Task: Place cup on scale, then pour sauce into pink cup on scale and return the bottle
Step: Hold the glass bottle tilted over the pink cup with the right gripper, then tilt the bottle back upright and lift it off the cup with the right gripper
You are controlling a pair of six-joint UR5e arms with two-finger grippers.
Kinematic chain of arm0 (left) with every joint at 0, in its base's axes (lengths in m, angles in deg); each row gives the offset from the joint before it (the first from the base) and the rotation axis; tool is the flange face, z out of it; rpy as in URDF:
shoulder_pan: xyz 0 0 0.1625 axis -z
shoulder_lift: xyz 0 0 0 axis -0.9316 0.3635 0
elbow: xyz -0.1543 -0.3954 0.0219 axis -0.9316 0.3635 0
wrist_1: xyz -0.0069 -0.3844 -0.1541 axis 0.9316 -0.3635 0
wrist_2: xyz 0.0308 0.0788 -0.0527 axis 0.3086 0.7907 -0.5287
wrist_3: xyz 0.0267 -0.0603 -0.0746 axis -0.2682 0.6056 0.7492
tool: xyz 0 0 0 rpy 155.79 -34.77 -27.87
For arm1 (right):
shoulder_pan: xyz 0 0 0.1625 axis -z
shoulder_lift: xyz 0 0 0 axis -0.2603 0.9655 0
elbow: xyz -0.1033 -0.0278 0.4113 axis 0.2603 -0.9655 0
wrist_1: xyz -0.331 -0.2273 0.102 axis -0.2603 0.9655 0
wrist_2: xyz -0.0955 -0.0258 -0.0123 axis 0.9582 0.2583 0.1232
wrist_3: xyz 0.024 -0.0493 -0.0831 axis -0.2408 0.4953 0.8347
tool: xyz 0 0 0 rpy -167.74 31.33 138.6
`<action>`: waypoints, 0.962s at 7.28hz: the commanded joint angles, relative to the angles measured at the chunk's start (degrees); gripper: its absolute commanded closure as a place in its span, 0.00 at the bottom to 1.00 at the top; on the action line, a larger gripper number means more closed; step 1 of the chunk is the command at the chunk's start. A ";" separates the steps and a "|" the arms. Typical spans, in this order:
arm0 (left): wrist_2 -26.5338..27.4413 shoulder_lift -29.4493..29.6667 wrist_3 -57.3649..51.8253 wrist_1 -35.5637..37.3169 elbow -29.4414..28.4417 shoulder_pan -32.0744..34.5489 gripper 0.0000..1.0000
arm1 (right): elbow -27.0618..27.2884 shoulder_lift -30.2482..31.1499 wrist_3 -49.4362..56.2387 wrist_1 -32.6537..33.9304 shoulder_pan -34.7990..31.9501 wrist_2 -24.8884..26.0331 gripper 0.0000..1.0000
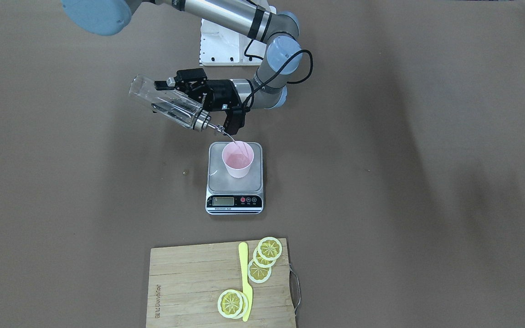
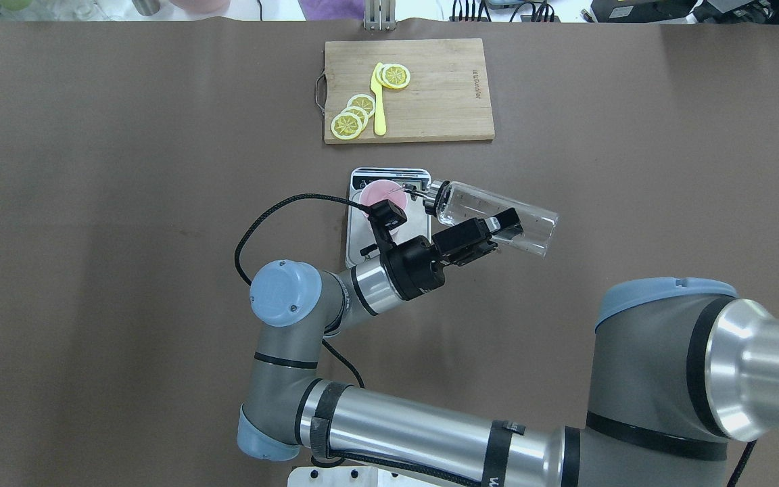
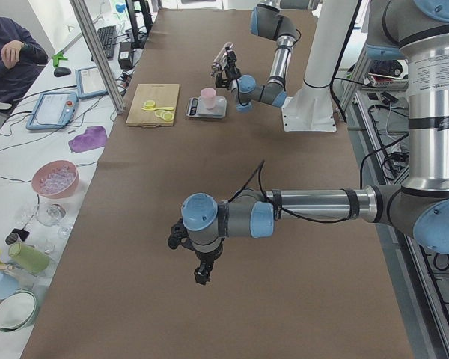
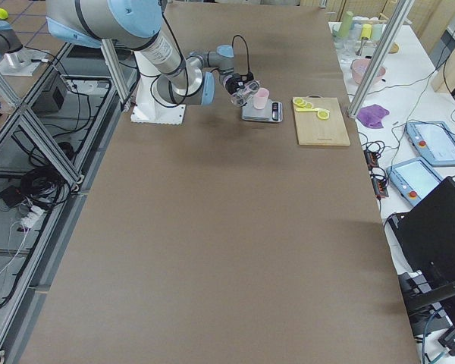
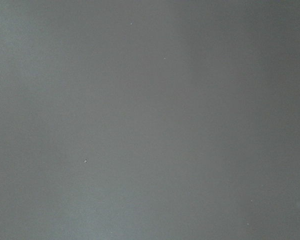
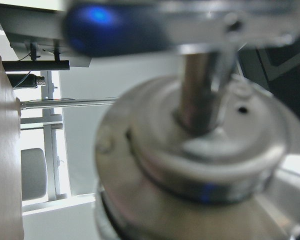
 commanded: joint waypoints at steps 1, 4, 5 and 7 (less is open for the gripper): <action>0.02 0.00 0.00 0.00 0.07 0.00 0.02 | 0.36 -0.19 -1.42 -0.34 -0.07 0.09 1.00; -0.06 0.00 0.00 -0.09 0.16 0.00 0.02 | 1.59 -0.81 -2.74 -1.22 -0.15 0.09 1.00; -0.06 0.00 0.00 -0.09 0.34 0.00 0.02 | 1.86 -0.81 -2.92 -2.36 -0.16 0.26 1.00; -0.06 0.00 0.00 -0.09 0.34 0.00 0.02 | 3.52 -0.72 -3.45 -2.98 -0.24 0.61 1.00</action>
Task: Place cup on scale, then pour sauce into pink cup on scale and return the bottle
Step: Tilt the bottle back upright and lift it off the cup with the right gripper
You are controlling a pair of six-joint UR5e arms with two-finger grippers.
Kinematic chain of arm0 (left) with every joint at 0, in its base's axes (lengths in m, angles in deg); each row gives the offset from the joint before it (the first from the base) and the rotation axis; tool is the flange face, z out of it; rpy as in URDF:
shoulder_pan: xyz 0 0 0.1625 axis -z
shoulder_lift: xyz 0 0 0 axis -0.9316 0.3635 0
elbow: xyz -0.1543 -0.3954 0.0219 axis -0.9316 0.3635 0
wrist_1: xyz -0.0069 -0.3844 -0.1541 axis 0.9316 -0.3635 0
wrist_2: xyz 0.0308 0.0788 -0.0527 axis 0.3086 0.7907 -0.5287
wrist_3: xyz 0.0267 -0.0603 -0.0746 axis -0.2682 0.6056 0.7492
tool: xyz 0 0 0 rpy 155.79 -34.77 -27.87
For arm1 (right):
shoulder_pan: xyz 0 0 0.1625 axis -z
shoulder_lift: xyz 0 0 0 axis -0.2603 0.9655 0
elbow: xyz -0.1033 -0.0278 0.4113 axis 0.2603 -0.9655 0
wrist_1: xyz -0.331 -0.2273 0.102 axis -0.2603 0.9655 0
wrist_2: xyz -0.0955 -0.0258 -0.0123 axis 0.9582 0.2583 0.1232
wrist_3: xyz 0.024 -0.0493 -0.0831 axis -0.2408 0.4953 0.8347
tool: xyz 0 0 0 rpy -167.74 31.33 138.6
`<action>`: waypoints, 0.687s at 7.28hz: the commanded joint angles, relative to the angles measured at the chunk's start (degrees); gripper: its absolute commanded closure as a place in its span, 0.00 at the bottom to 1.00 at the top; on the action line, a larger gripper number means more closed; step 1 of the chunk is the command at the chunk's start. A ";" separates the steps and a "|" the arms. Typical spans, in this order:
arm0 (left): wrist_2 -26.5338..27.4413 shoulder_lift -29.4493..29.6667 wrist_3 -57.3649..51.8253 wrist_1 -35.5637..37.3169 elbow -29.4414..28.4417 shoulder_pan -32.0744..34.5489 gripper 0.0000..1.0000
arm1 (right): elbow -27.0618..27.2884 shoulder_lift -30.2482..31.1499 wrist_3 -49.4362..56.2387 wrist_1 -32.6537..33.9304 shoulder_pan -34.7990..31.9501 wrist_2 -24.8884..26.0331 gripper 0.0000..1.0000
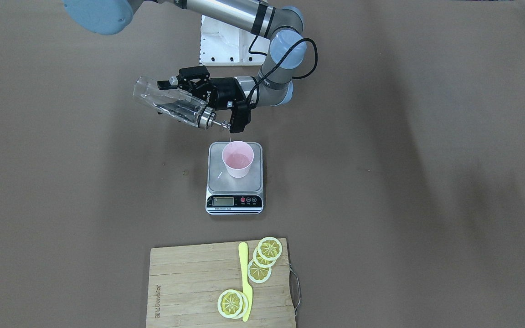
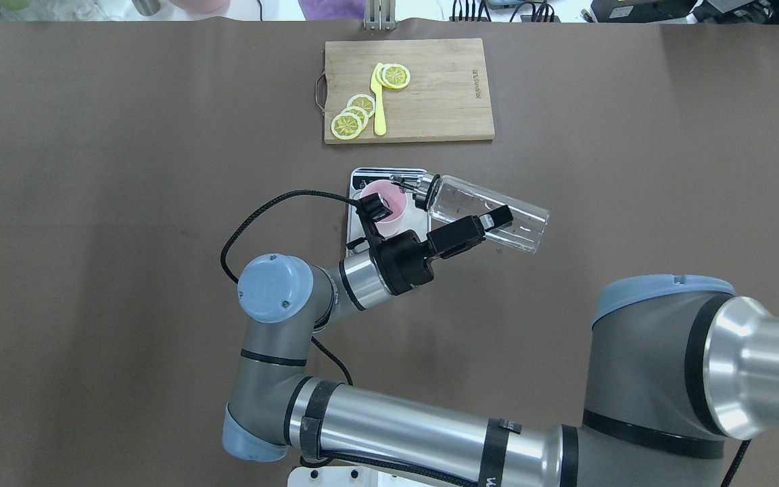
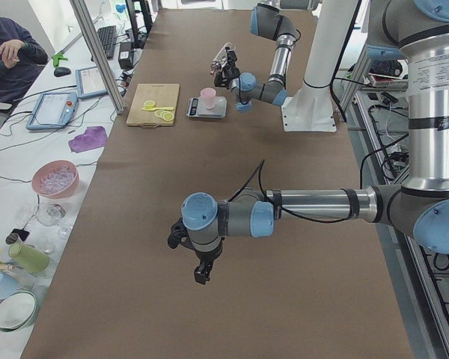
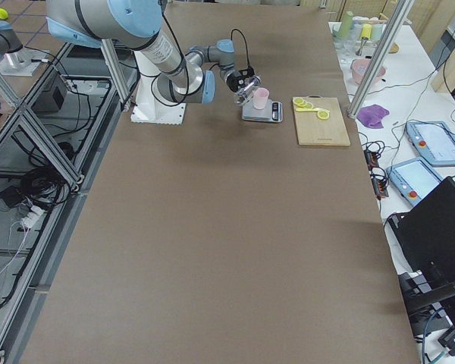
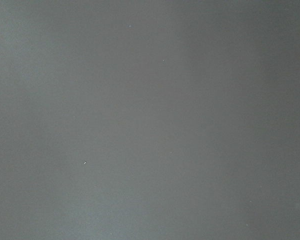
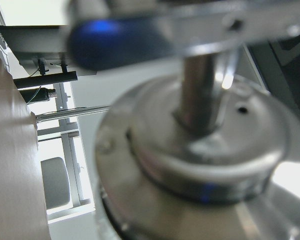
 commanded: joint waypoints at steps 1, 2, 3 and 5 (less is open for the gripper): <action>0.00 0.00 0.00 -0.09 0.04 0.00 0.02 | 2.62 0.24 -1.16 -0.38 -0.04 0.57 1.00; 0.00 0.09 0.00 -0.09 0.12 0.00 0.02 | 4.64 0.41 -1.26 -0.56 -0.04 0.92 1.00; 0.00 0.09 0.00 -0.09 0.12 0.00 0.02 | 6.31 0.85 -1.26 -1.52 -0.04 1.10 1.00; 0.09 0.09 0.00 -0.09 0.39 0.00 0.02 | 12.96 3.47 -1.26 -2.49 -0.12 3.46 1.00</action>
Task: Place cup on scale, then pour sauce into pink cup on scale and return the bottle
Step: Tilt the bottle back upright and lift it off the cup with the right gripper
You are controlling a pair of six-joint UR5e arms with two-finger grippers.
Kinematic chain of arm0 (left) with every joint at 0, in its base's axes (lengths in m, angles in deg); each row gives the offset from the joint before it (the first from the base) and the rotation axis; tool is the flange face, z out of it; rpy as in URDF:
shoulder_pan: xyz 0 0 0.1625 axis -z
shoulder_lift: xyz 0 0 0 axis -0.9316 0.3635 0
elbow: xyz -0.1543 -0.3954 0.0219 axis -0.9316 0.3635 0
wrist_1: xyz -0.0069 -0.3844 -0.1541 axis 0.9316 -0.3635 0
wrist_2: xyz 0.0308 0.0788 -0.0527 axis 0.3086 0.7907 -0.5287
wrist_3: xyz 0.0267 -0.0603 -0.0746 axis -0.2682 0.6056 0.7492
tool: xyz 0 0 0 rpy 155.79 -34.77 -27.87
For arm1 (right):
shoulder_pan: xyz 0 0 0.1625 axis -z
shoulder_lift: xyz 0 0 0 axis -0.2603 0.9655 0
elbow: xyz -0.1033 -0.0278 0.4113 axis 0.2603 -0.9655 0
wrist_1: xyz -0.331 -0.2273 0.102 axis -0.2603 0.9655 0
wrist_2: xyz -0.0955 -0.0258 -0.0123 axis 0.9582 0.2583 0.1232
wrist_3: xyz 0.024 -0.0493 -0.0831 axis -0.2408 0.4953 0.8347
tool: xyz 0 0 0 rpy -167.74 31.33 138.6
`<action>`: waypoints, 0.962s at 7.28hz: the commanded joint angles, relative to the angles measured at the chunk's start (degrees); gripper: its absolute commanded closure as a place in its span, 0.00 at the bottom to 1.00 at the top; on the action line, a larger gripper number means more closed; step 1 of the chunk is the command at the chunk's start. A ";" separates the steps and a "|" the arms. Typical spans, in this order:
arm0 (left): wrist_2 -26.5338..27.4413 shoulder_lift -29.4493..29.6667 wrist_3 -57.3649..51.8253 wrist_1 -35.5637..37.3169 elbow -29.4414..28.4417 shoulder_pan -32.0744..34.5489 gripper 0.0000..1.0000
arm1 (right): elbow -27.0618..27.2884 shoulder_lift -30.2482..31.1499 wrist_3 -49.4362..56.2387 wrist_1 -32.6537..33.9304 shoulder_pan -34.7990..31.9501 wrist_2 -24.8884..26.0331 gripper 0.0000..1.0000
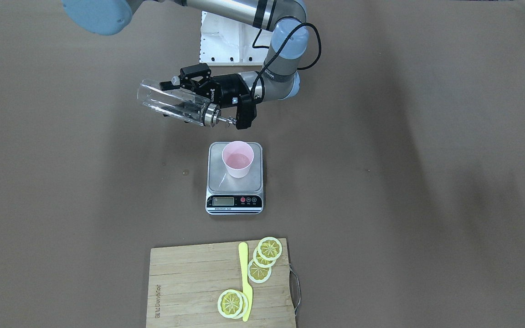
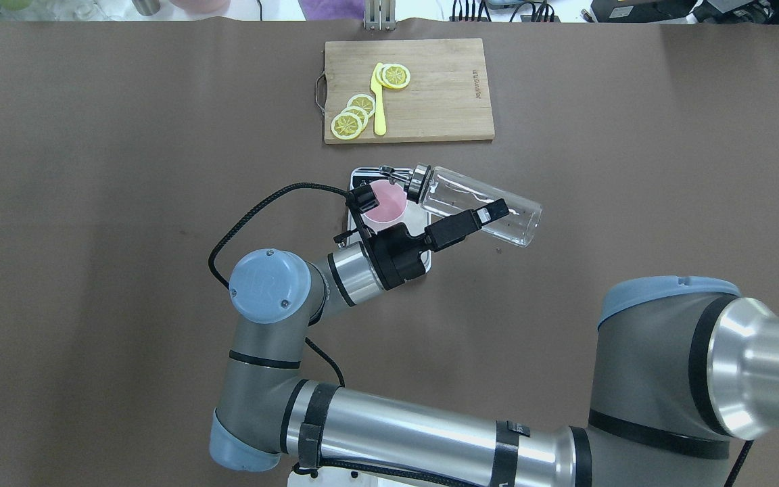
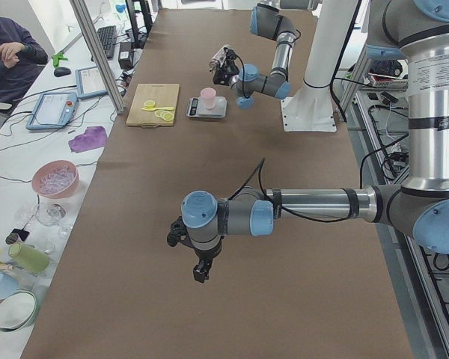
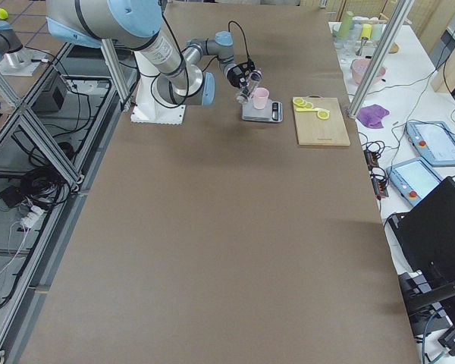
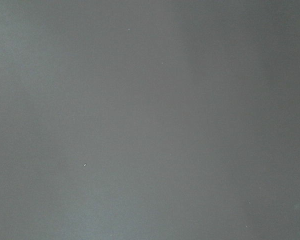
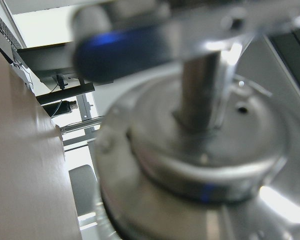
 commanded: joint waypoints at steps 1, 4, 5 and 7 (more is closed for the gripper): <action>0.07 -0.08 0.00 0.00 0.14 0.09 0.02 | 8.87 3.66 -0.02 -0.54 -0.06 2.31 1.00; 0.07 0.01 0.00 0.00 0.23 0.09 0.02 | 20.49 8.68 2.08 -4.57 -1.46 6.27 1.00; 0.07 0.01 0.00 0.00 0.23 0.09 0.02 | 26.86 11.13 5.05 -6.85 -2.08 7.05 1.00; 0.07 -0.08 0.00 -0.78 0.14 0.17 0.02 | 42.66 18.93 10.24 -9.15 -2.87 9.16 1.00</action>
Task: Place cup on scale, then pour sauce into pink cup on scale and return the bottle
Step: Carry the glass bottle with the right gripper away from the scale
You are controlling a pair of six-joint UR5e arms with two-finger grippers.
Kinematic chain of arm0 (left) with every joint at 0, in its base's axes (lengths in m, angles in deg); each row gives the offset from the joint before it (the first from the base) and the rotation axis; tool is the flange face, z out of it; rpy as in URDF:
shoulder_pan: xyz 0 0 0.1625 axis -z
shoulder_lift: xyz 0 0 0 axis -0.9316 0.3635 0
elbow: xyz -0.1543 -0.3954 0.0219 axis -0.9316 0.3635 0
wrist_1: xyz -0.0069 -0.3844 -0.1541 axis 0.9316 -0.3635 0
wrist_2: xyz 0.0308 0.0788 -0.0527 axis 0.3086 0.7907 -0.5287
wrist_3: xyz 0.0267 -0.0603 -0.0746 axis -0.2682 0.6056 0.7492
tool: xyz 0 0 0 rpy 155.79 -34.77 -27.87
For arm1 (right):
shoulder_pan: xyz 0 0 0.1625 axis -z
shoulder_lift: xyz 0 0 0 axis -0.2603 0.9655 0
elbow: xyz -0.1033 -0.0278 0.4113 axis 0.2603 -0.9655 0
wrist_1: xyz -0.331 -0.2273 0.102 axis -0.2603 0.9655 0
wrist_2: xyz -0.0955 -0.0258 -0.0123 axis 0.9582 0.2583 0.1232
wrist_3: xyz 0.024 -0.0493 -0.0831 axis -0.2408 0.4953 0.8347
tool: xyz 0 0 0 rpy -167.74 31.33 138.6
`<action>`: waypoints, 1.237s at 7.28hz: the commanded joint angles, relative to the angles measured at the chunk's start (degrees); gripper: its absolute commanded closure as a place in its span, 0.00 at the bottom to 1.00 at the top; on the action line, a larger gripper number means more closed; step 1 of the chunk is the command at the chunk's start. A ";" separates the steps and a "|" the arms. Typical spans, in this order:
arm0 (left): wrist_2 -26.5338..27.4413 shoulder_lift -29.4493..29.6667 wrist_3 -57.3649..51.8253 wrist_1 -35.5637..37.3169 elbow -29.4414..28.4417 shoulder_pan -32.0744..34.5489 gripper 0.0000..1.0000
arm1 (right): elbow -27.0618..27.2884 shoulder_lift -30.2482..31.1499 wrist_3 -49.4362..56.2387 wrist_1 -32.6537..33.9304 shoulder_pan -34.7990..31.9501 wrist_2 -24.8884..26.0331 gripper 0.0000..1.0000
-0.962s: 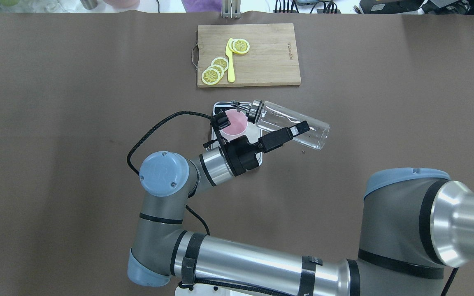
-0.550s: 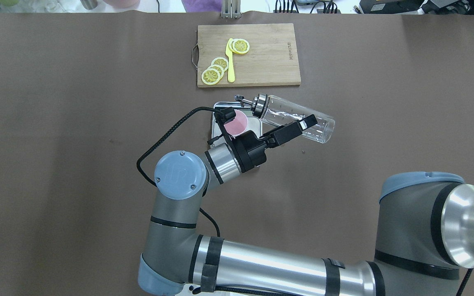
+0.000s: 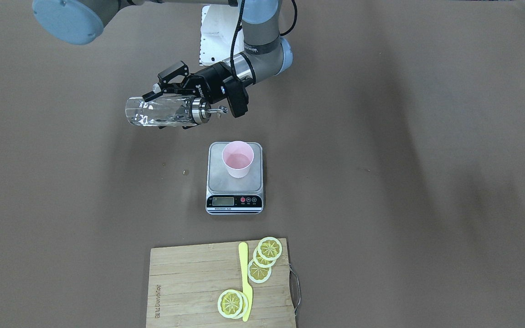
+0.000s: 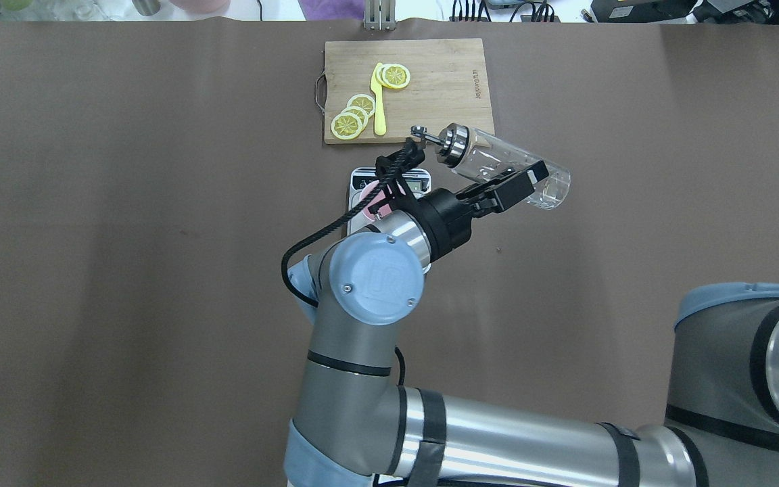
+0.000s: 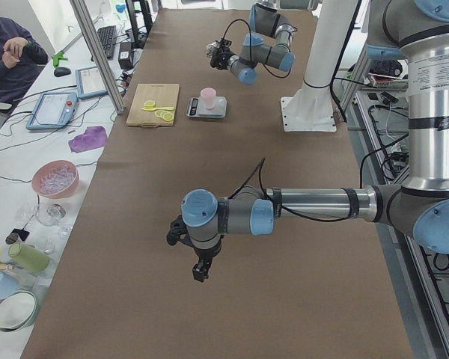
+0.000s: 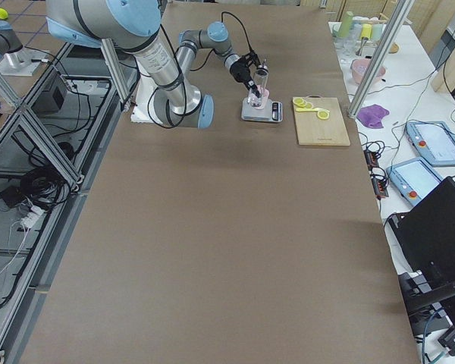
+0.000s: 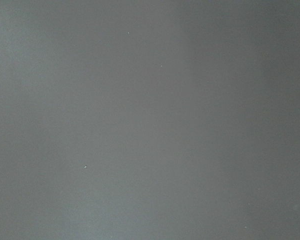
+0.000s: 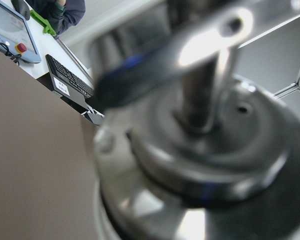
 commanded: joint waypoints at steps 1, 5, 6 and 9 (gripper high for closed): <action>0.00 -0.16 0.00 -1.00 -0.07 0.15 0.02 | 18.03 9.25 7.45 -4.51 -1.06 2.67 1.00; 0.00 -1.38 0.00 -2.76 0.02 0.15 0.02 | 34.89 24.39 22.66 -30.39 -5.01 2.42 1.00; 0.00 -1.47 0.00 -2.76 -0.07 0.15 0.02 | 35.34 27.46 26.26 -39.34 -6.42 1.99 1.00; 0.00 -1.47 0.00 -2.85 0.02 0.15 0.02 | 35.08 40.81 34.37 -70.53 -10.02 -1.87 1.00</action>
